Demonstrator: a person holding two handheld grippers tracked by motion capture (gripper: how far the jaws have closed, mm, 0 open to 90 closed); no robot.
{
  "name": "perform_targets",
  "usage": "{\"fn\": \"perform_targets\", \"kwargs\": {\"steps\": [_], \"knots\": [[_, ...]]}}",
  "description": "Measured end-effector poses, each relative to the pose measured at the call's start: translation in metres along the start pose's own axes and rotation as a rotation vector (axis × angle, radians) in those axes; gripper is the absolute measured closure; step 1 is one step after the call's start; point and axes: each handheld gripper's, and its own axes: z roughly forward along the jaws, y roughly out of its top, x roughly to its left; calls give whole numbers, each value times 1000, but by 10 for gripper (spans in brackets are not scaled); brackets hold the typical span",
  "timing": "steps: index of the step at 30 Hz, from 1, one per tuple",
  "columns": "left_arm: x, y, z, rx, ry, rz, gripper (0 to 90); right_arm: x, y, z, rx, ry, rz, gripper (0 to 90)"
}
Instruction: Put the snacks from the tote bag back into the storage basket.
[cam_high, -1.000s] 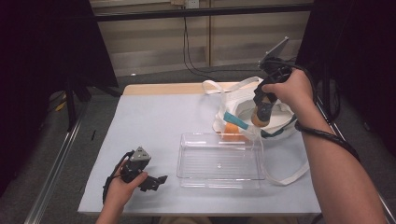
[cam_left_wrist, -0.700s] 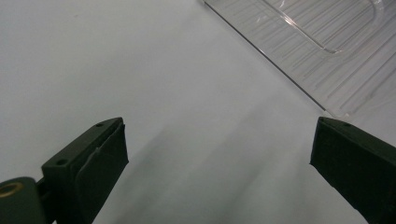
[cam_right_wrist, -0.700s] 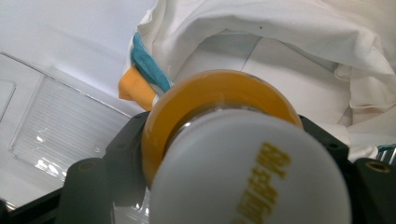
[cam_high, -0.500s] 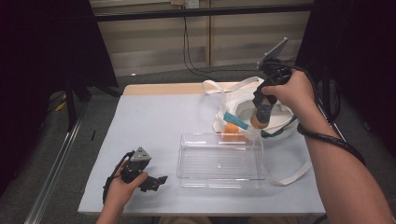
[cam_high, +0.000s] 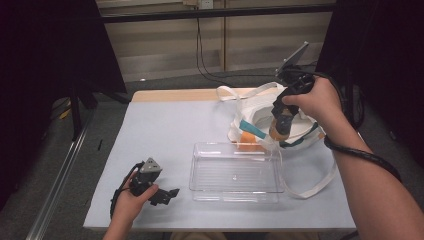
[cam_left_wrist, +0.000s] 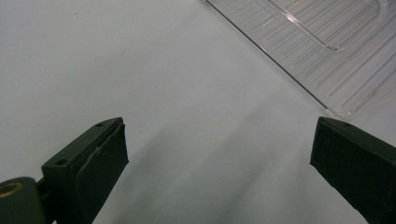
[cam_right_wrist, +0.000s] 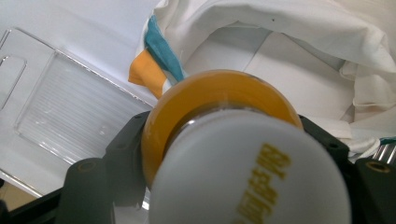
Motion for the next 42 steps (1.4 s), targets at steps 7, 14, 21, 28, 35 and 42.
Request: {"fn": "perform_targets", "kwargs": {"steps": [7, 14, 21, 28, 35, 42], "knots": [[0, 0, 0, 8, 6, 7, 38, 3, -2, -3, -10, 14, -24, 303], [0, 0, 0, 6, 5, 1, 37, 8, -5, -4, -9, 21, -37, 303], [0, 0, 0, 7, -1, 9, 37, 11, -7, -5, -14, 32, -48, 303], [0, 0, -1, 10, -2, 16, 37, 16, -10, -6, -14, 42, -58, 303], [0, 1, 0, 15, -1, 19, 37, 20, -13, -4, -7, 41, -59, 303], [-1, 1, 0, 17, -3, 17, 37, 26, -16, 0, -5, 50, -64, 303]]}}
